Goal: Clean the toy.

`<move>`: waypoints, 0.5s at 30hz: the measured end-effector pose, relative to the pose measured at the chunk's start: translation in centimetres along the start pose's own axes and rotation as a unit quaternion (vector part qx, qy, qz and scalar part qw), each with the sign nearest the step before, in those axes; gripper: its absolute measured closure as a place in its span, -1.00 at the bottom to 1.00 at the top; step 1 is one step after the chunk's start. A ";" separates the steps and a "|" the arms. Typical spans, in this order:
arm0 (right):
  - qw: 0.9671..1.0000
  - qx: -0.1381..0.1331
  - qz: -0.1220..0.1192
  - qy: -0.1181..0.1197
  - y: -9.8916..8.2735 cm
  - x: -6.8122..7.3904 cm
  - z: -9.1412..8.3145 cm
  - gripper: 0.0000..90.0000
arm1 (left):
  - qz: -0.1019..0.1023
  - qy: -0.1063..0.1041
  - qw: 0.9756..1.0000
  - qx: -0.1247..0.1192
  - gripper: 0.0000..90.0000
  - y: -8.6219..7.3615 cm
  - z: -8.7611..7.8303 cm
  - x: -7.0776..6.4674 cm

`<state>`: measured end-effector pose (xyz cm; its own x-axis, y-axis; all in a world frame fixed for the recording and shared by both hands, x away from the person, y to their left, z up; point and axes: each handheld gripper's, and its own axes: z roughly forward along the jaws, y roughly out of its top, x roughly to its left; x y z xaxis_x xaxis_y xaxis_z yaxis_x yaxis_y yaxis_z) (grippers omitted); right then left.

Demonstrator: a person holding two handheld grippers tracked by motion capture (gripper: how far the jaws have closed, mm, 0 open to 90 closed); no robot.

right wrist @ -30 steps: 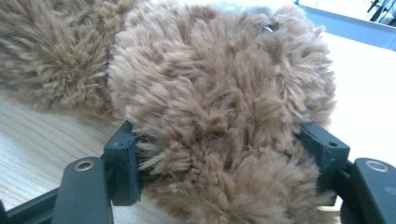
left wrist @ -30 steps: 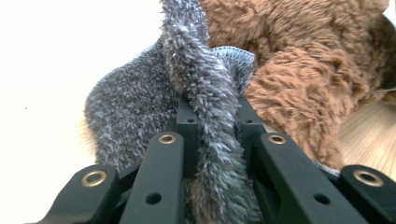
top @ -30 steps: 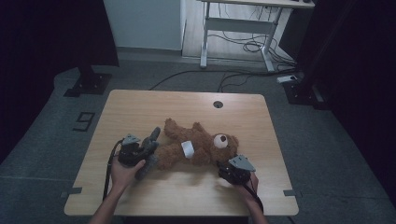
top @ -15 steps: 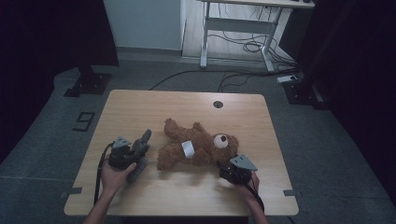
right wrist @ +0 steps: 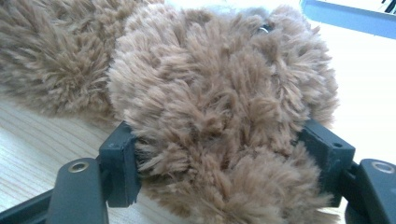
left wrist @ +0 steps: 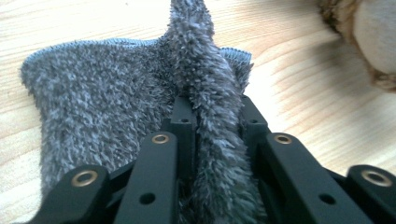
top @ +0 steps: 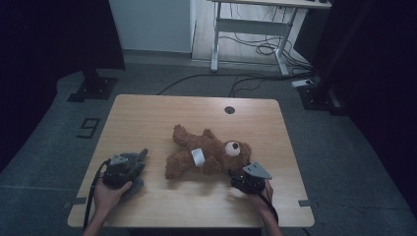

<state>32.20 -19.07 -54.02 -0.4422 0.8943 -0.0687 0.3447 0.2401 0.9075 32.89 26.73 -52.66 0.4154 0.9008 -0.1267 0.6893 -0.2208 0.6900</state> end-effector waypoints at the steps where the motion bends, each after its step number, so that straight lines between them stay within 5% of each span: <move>1: 1.000 0.000 0.002 0.000 0.0 0.0 0.0 -0.40 | -0.002 0.001 1.000 -0.002 0.56 0.0 0.1 0.0; 7: 1.000 -0.004 0.008 0.004 0.2 -0.1 -0.3 -0.49 | -0.013 -0.004 1.000 -0.005 0.00 0.4 -0.4 0.1; 8: 1.000 -0.011 0.012 0.006 0.4 -0.3 -0.6 -0.51 | -0.010 -0.015 1.000 -0.019 -0.28 0.6 -1.1 0.1; 15: 0.998 -0.040 0.046 0.021 0.9 -1.1 -1.8 -0.54 | 0.006 -0.040 0.997 -0.071 -0.46 1.2 -3.4 -1.0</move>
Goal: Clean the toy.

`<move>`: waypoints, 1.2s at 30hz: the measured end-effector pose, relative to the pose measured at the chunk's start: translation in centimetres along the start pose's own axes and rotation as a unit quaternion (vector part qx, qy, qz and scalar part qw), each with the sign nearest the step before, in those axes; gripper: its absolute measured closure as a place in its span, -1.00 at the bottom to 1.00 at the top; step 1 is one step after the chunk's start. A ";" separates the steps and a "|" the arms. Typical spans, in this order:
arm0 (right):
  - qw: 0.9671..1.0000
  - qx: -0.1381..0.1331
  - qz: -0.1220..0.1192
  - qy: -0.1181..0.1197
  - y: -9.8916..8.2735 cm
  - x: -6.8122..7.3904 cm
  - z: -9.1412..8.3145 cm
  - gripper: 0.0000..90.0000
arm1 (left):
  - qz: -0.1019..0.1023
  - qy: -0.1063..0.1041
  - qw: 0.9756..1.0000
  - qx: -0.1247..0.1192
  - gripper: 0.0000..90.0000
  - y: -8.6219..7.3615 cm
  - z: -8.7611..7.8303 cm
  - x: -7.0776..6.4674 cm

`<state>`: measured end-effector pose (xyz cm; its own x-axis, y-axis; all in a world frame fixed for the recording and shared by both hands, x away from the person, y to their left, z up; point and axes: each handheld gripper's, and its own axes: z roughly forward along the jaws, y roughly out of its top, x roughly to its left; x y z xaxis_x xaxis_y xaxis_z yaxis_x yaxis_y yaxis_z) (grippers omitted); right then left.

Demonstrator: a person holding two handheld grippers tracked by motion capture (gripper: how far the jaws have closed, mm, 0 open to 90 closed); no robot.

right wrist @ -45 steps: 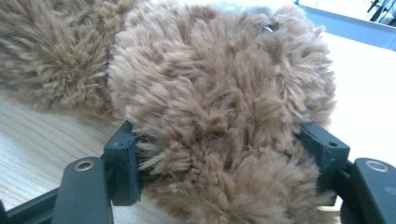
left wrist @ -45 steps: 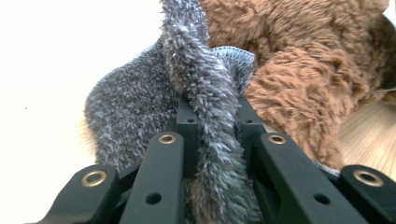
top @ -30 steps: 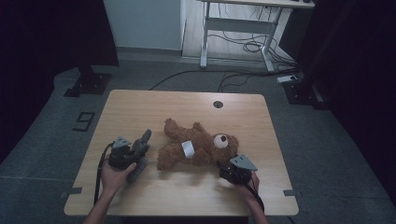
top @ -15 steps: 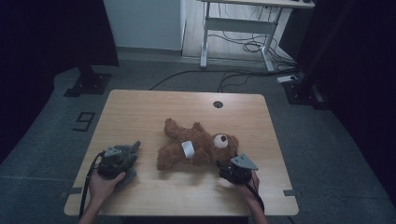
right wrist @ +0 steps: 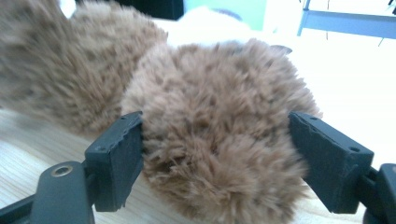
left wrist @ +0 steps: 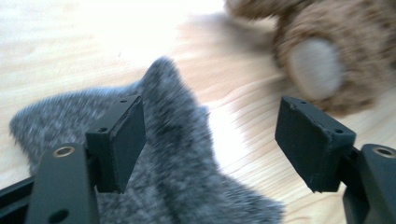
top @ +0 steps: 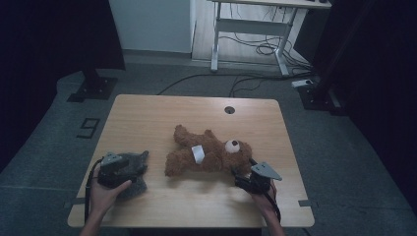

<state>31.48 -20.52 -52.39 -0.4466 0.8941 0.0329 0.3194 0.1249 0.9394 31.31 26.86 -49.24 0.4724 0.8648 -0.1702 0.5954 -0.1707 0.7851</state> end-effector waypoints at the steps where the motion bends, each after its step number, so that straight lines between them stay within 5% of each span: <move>1: 1.000 -0.012 0.003 0.001 0.3 -0.2 -0.5 -0.54 | 0.008 -0.011 1.000 -0.008 -0.49 0.2 -0.2 -0.6; 21: 0.999 -0.037 0.005 0.028 0.3 -1.1 -3.5 -0.57 | 0.027 -0.068 0.997 -0.030 -0.50 1.3 1.6 -5.2; 36: 0.999 -0.037 0.022 0.023 -1.2 -2.4 -5.7 -0.55 | 0.029 -0.080 0.996 -0.028 -0.47 0.5 2.0 -6.5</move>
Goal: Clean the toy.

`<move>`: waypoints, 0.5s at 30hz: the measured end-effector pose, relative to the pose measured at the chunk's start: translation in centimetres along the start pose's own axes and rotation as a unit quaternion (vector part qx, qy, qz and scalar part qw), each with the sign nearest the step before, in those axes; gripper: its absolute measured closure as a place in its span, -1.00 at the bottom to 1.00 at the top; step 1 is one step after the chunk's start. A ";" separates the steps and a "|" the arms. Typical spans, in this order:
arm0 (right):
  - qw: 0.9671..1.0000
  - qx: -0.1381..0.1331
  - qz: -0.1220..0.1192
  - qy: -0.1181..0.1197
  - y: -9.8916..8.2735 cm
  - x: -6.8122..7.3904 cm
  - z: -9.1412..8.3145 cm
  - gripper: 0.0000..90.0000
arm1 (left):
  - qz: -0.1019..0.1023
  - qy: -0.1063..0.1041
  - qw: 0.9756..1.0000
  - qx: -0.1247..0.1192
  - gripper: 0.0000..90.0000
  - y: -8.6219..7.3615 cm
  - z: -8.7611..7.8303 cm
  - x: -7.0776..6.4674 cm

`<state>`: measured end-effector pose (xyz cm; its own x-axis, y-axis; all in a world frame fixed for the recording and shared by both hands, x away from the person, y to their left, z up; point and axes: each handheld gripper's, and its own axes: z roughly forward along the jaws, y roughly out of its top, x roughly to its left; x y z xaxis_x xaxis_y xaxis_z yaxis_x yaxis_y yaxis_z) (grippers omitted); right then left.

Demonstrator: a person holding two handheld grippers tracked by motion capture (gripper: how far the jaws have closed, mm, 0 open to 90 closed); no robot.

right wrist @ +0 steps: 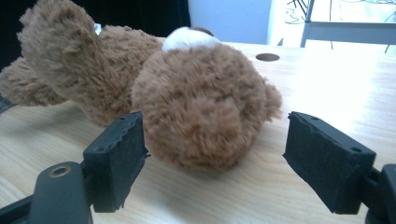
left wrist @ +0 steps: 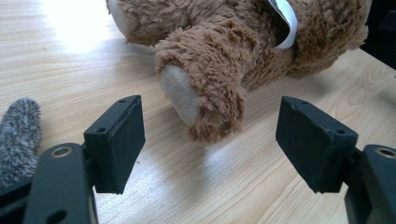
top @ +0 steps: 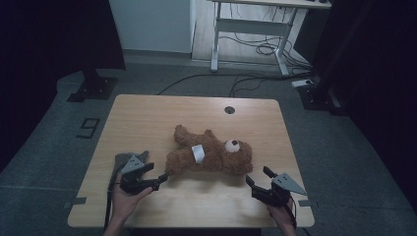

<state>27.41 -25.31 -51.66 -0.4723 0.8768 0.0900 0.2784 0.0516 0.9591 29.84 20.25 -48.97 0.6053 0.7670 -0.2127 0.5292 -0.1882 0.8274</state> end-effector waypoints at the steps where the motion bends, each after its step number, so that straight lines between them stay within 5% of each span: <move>1: 1.000 0.002 0.001 -0.002 -0.4 -0.2 -0.4 -0.55 | 0.002 -0.004 1.000 0.001 -0.47 -0.1 0.1 -0.1; 15: 0.998 0.046 -0.031 -0.011 -2.3 -0.9 -0.9 -0.48 | 0.010 -0.025 0.999 0.019 -0.46 -1.8 0.2 -1.2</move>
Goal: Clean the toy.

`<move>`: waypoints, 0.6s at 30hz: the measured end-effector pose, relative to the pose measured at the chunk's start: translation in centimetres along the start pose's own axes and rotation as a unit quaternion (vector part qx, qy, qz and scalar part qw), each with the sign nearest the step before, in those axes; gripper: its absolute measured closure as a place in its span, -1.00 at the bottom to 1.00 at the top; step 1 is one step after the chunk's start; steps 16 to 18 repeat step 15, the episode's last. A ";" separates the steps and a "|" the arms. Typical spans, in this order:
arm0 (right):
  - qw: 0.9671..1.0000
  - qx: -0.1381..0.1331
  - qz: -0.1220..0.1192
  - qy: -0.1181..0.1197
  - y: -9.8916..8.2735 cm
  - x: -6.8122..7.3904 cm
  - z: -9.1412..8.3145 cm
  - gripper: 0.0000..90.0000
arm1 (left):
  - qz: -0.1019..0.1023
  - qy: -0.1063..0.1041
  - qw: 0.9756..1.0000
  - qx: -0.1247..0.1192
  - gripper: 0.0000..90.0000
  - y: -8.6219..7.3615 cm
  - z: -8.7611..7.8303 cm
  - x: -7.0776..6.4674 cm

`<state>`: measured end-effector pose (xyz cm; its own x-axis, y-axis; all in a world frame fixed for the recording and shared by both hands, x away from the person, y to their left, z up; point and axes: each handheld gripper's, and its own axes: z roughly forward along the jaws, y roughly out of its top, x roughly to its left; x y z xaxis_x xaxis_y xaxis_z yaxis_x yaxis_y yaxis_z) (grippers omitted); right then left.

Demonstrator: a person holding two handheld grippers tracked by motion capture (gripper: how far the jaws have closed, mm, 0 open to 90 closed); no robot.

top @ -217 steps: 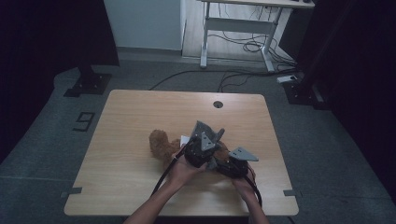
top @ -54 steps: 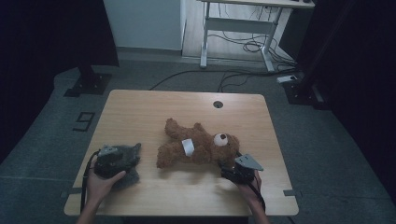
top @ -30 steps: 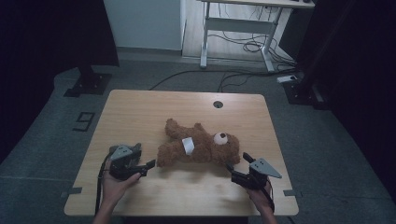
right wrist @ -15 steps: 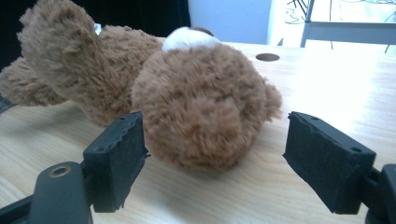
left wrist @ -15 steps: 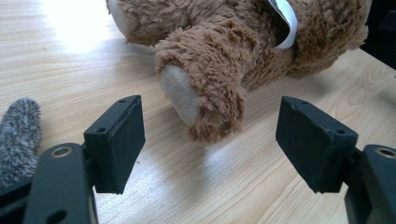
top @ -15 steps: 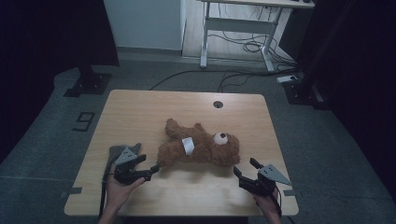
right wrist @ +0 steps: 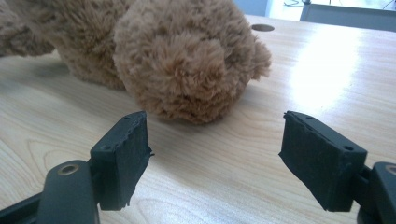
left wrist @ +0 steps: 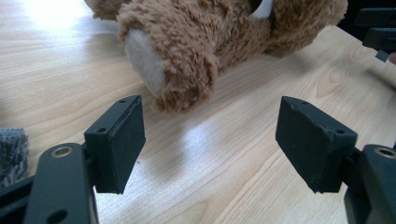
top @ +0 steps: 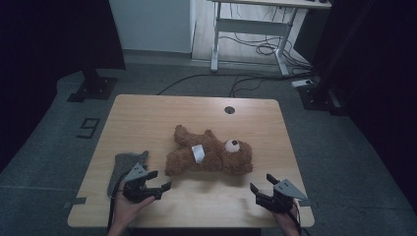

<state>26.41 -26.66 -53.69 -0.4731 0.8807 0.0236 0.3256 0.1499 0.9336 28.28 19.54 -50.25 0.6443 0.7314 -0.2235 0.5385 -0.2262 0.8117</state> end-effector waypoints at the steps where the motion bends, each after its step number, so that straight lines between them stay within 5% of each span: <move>1: 1.000 0.002 -0.001 0.000 -0.1 0.0 0.1 -0.48 | 0.002 -0.001 1.000 0.001 -0.46 -0.1 0.0 0.0; 18: 1.000 0.010 -0.002 0.001 -0.4 -0.1 0.5 -0.51 | -0.007 0.000 1.000 -0.008 -0.45 -0.3 -0.7 0.6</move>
